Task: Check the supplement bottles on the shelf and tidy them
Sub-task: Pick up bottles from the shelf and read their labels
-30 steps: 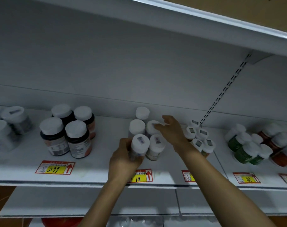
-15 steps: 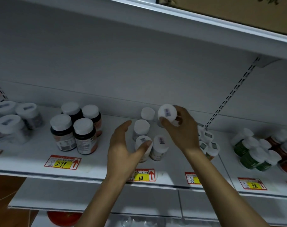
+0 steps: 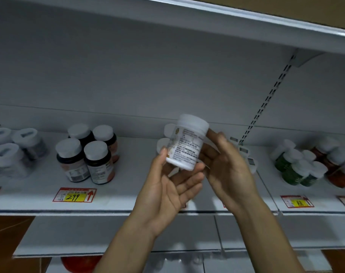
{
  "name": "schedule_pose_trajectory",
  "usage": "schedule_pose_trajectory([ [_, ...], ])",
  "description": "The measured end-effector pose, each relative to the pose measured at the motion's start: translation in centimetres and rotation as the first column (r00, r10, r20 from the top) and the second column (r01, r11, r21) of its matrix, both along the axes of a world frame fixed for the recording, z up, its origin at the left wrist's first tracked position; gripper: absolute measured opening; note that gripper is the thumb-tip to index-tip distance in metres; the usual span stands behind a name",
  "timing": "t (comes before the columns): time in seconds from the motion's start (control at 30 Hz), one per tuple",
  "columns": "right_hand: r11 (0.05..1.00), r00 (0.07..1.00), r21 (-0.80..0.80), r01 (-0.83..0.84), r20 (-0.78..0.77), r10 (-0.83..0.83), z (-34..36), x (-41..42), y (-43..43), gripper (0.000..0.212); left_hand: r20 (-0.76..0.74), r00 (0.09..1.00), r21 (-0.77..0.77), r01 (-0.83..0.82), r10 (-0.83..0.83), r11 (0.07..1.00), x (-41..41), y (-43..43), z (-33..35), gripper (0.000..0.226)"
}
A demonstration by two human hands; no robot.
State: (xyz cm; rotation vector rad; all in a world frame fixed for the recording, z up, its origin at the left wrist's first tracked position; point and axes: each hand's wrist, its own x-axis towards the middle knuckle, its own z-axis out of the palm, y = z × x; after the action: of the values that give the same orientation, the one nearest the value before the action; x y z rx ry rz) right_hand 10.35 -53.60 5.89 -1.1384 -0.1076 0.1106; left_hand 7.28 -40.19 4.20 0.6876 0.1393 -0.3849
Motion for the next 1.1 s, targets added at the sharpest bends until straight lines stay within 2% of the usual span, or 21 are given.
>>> schedule_pose_trajectory([
  [0.1,0.998,0.998,-0.009,-0.056,0.035,0.056,-0.4,-0.6,0.3,0.056,-0.046,0.995,-0.108,0.085,-0.090,0.991,-0.2,-0.2,0.0,0.059],
  [0.2,0.998,0.999,-0.030,-0.049,-0.001,0.049,-0.5,-1.1,0.2,0.053,-0.068,0.987,-0.200,0.130,-0.146,0.971,-0.5,-0.4,0.0,0.058],
  [0.3,0.996,0.997,-0.028,-0.079,-0.005,0.079,-0.6,-1.4,0.3,0.079,-0.087,0.980,-0.258,0.152,-0.180,0.954,-0.8,-0.4,0.0,0.057],
  [0.37,0.995,0.995,-0.025,-0.097,-0.015,0.097,-0.4,-1.6,0.5,0.089,-0.082,0.977,-0.278,0.168,-0.198,0.946,-0.9,-0.4,0.1,0.056],
  [0.47,0.994,0.995,-0.035,-0.101,-0.006,0.101,-0.1,-1.8,0.6,0.082,-0.066,0.978,-0.286,0.171,-0.197,0.943,-1.0,-0.3,0.0,0.059],
  [0.57,0.996,0.996,0.001,-0.092,0.008,0.092,0.0,-1.9,0.7,0.063,-0.020,0.982,-0.279,0.173,-0.186,0.945,-1.1,-0.4,0.0,0.063],
  [0.63,0.997,0.997,0.042,-0.072,-0.002,0.072,0.0,-1.8,1.0,0.063,0.010,0.991,-0.263,0.129,-0.131,0.956,-1.2,-0.5,0.0,0.056],
  [0.77,0.995,0.997,0.077,-0.066,-0.033,0.069,-0.2,-1.6,1.4,0.067,0.070,0.997,-0.203,-0.003,0.017,0.979,-1.1,-0.5,-0.1,0.074],
  [0.87,0.991,0.995,0.107,-0.082,-0.045,0.087,-0.1,-1.5,1.7,0.083,0.080,0.993,-0.144,-0.076,0.089,0.987,-1.2,-0.6,0.0,0.054],
  [0.93,0.988,0.995,0.130,-0.079,-0.050,0.086,-0.2,-1.6,1.8,0.094,0.081,0.987,-0.101,-0.129,0.138,0.986,-1.4,-1.0,-0.1,0.052],
  [1.0,0.987,0.995,0.137,-0.084,-0.037,0.090,-0.2,-1.6,1.8,0.087,0.134,0.972,-0.045,-0.188,0.193,0.981,-1.6,-1.3,0.0,0.050],
  [1.1,0.997,0.999,0.070,0.024,-0.037,-0.022,-0.4,-1.6,2.1,0.059,0.224,0.919,0.094,-0.353,0.326,0.931,-1.7,-1.5,0.2,0.042],
])
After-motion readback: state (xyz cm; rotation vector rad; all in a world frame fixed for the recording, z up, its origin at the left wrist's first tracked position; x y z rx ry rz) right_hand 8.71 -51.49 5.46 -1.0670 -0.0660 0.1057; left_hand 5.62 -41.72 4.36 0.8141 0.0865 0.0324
